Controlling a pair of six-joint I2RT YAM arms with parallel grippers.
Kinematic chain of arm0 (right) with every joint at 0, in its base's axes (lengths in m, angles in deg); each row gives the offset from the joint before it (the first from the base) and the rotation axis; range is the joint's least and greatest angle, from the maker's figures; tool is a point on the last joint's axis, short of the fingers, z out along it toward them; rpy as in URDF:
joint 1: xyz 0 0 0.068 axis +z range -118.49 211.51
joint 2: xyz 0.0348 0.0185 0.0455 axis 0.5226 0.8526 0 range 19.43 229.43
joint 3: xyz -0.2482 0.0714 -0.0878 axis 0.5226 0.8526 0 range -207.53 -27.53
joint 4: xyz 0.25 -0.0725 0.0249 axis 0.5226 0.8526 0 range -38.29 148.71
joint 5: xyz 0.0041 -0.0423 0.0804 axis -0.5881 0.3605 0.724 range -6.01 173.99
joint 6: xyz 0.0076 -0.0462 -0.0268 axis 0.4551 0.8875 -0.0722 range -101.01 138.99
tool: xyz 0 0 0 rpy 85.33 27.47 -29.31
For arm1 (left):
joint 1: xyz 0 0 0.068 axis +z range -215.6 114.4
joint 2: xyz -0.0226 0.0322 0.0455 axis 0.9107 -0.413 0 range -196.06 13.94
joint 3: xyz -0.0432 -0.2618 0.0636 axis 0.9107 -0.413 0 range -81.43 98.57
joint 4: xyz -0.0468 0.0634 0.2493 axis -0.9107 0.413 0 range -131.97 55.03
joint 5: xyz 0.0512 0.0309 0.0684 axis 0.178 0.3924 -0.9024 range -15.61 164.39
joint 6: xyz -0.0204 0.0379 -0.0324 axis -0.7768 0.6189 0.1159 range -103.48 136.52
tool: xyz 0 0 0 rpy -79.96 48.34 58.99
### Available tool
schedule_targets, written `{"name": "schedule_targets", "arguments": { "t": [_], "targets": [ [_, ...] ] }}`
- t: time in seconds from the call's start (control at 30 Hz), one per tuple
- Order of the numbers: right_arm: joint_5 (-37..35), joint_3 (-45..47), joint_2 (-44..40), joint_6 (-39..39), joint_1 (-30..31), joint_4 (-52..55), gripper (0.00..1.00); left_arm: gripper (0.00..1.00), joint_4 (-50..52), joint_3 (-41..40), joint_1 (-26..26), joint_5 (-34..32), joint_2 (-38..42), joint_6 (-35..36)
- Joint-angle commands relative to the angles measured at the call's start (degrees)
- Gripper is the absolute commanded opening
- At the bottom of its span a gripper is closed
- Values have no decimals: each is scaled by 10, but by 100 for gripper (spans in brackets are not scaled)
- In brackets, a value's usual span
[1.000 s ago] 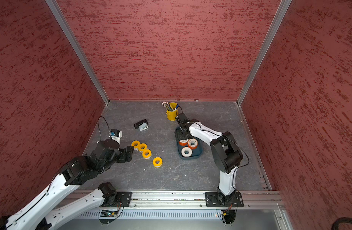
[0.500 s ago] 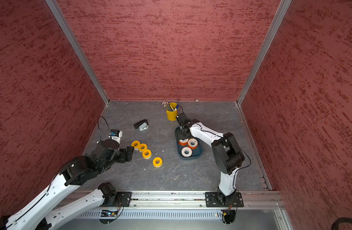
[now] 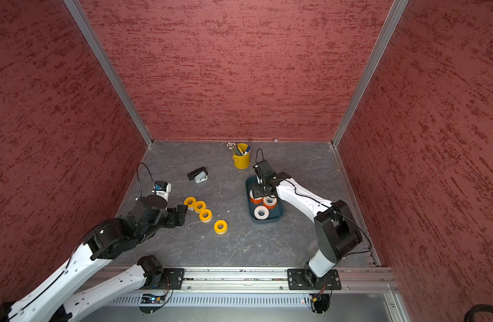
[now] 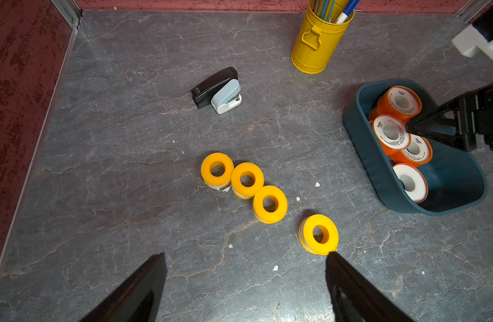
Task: Put the sealing tape into the storage box
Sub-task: Place the sealing tape in the storage box.
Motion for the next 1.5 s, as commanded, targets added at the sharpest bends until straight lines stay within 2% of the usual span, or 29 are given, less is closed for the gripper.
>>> {"name": "schedule_targets", "arguments": {
  "t": [0.0, 0.17, 0.3, 0.8, 1.1, 1.3, 1.47],
  "targets": [
    [5, 26, -20, -3, -2, -19, 48, 92, -3, -4, 4, 0, 5, 4],
    [26, 57, -23, -5, -2, -31, 21, 92, -5, -5, 6, 1, 9, 5],
    [44, 67, -10, -9, -1, -43, 16, 92, -4, -5, 6, 3, 4, 6],
    [38, 26, 45, -12, -1, -48, 17, 92, -6, -6, 8, 7, 3, 7],
    [27, 26, 33, -9, -1, -43, 18, 92, -6, -5, 8, 7, 3, 8],
    [14, 60, -22, -8, -1, -47, 23, 92, -7, -5, 8, 7, 3, 7],
    [-5, 122, -111, -10, -1, -86, 33, 92, -6, -5, 8, 8, 1, 7]
  ]
}}
